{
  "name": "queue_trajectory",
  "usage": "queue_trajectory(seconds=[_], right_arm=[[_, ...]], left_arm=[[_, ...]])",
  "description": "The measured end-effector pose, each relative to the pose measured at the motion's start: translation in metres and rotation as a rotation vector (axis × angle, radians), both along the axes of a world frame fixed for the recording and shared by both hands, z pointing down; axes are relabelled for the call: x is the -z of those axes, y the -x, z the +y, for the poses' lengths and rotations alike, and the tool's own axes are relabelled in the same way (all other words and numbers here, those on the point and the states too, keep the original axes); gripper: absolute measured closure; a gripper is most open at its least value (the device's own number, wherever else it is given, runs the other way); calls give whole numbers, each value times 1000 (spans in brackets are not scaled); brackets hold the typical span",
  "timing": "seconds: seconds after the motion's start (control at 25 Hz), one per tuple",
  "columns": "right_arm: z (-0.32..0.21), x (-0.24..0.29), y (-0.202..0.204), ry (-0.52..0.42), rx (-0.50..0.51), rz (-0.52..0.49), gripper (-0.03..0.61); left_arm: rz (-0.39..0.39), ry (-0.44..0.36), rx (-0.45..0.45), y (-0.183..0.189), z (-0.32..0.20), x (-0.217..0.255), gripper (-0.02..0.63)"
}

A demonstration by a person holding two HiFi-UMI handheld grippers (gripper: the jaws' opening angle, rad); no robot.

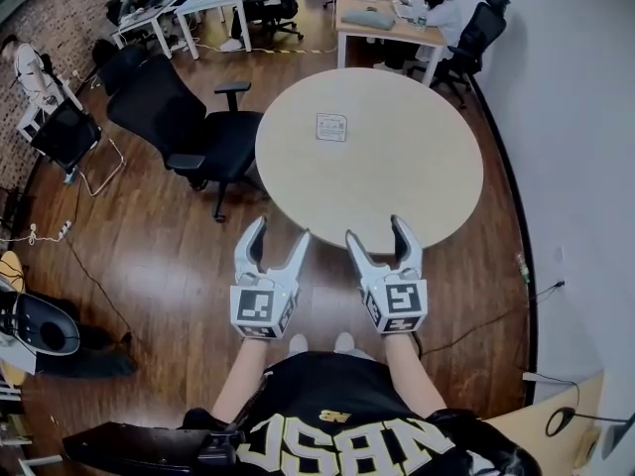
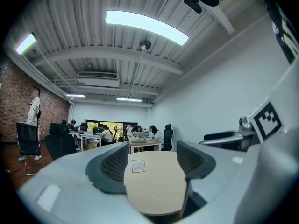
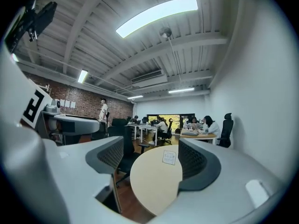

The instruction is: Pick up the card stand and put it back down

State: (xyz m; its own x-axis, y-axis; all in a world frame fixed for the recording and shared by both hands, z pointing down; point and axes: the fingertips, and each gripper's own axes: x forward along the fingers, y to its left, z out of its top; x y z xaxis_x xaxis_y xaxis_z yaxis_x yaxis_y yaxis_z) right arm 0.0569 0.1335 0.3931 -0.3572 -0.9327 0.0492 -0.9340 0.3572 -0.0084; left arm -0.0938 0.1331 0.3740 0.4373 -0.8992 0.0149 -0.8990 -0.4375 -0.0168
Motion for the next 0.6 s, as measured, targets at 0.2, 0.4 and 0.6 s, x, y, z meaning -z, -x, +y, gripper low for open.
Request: queue_trajectory(seconds=[0.2,0.4,0.6], right_arm=[[3,22,6,-48,-51,-1,212],[5,30,14,-62,-59,9,218],[6,43,12,-78,-100,22,221]], left_arm=[[-17,-1,51,22,2,14,287],[-13,-31,84,37,2,19,287],[-5,-54,136,49,1,31,291]])
